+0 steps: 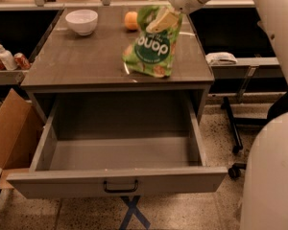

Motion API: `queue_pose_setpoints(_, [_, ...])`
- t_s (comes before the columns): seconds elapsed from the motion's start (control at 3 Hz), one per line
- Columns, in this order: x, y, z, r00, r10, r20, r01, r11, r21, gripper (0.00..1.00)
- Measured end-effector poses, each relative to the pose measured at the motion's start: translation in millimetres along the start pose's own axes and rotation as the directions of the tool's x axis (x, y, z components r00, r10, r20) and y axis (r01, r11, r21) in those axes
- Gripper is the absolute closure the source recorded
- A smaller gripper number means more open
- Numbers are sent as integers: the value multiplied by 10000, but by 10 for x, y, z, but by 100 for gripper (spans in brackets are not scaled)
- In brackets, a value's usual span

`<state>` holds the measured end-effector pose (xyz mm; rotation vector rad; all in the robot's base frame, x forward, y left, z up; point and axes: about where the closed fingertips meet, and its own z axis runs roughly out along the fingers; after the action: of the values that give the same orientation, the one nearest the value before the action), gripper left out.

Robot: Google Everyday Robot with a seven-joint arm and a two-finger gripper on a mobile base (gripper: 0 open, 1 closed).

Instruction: Pick green rice chip bag from top drawer and place on counter

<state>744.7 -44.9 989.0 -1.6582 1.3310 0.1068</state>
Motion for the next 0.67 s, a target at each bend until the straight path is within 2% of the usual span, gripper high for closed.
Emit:
queue_pose_setpoints(0.33, [102, 57, 178, 9997, 257, 5, -256, 9986, -458, 0])
queue_pose_setpoints(0.67, [119, 62, 176, 9996, 273, -5, -273, 9984, -493, 0])
